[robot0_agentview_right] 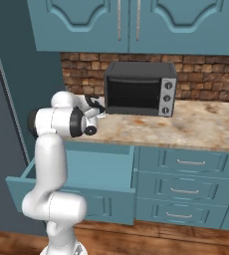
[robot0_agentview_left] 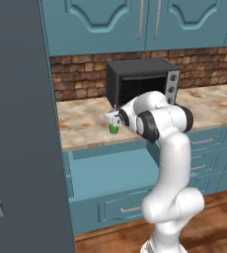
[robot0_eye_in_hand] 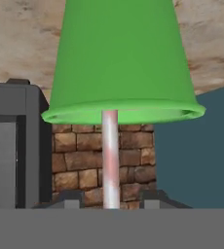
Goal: Pick up the straw from the left drawer and put it inside the smoothie cup.
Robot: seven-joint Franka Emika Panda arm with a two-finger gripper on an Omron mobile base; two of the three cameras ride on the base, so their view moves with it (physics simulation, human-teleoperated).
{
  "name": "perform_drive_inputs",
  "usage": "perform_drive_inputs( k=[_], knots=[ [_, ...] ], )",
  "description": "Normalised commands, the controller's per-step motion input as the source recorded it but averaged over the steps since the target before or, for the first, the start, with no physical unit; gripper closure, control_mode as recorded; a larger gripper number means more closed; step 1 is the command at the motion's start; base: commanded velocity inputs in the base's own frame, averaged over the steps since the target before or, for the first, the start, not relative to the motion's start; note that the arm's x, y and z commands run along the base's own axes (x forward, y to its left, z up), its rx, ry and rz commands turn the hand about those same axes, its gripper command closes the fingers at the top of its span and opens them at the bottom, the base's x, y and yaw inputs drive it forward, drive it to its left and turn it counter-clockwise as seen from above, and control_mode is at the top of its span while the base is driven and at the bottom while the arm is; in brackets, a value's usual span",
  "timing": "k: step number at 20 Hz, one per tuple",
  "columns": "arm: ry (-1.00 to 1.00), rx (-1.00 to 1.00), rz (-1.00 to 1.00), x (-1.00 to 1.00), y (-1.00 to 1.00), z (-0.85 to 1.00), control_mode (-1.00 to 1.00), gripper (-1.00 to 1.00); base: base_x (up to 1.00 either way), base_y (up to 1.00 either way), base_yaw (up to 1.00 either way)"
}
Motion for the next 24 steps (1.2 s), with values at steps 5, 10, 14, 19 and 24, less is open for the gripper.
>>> perform_drive_inputs(
  k=[5, 10, 14, 19, 24],
  knots=[
    [-0.02, 0.00, 0.00, -0.28, 0.00, 0.08, -1.00, -1.00, 0.00, 0.00, 0.00],
    [-0.07, 0.00, 0.00, -0.58, 0.00, 0.46, -1.00, -1.00, 0.00, 0.00, 0.00],
    [-0.07, 0.00, 0.00, -0.78, -0.01, 0.85, -1.00, -1.00, 0.00, 0.00, 0.00],
    [0.03, 0.00, 0.00, -1.00, -0.34, 0.73, -1.00, -1.00, 0.00, 0.00, 0.00],
    [0.07, -0.05, 0.00, -1.00, -0.46, 0.79, -1.00, -1.00, 0.00, 0.00, 0.00]
  ],
)
